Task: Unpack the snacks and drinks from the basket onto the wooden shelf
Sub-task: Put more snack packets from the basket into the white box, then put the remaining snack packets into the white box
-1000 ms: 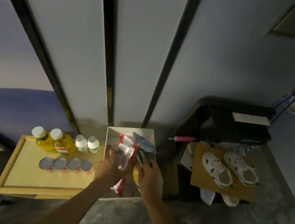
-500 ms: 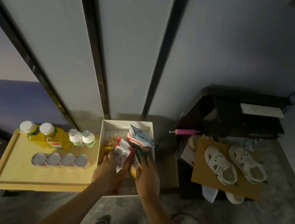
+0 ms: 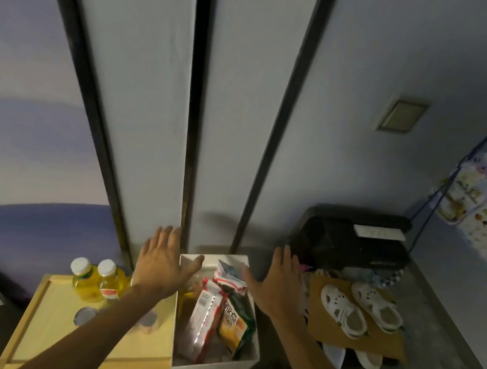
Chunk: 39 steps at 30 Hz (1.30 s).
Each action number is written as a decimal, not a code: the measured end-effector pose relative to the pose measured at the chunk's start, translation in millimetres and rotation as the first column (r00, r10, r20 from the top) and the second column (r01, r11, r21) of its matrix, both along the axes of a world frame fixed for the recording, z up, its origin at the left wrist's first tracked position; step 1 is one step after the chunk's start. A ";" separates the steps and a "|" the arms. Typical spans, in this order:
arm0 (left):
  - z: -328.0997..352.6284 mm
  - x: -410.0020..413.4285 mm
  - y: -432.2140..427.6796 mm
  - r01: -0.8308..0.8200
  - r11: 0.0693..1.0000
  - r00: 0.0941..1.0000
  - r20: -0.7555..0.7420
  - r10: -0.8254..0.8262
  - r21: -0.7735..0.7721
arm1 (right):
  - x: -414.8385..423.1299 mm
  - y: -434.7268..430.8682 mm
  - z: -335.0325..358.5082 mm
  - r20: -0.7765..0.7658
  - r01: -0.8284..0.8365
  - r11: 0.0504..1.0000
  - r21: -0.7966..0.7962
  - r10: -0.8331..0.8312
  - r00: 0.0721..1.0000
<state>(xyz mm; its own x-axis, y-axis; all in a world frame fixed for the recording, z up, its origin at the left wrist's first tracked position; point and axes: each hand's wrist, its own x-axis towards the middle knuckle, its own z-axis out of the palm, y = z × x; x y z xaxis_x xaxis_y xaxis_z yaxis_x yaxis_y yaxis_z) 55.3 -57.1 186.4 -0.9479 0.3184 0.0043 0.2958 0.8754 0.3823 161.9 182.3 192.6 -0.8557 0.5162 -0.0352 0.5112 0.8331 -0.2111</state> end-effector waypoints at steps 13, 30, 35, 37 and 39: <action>104.3 -1.1 -122.3 -0.130 0.990 0.967 -0.216 0.138 0.051 | -16.0 -86.8 129.8 -0.171 -0.080 0.994 0.072 0.091 0.981; 97.6 252.6 -336.4 -0.622 0.780 0.746 -0.251 0.617 0.068 | 62.8 -324.1 113.2 -0.213 -0.593 0.805 0.022 0.583 0.784; 82.1 341.2 -401.3 -0.769 0.638 0.614 -0.233 0.754 0.037 | 111.5 -410.9 96.2 -0.179 -0.738 0.674 -0.039 0.722 0.668; 76.3 369.2 -424.4 -0.810 0.586 0.569 -0.212 0.794 0.022 | 127.9 -441.6 91.2 -0.179 -0.779 0.626 -0.039 0.762 0.622; 68.2 392.9 -448.4 -0.843 0.538 0.526 -0.187 0.829 0.014 | 140.0 -472.6 83.1 -0.188 -0.815 0.580 -0.011 0.799 0.571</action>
<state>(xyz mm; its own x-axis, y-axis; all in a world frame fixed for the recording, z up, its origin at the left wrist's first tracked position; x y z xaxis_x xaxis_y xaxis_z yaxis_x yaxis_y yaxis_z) 448.2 -505.5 254.6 -0.7668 -0.6143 0.1864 -0.5392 0.7739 0.3323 301.9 -290.3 275.8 -0.9129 -0.3900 0.1204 -0.4077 0.8580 -0.3124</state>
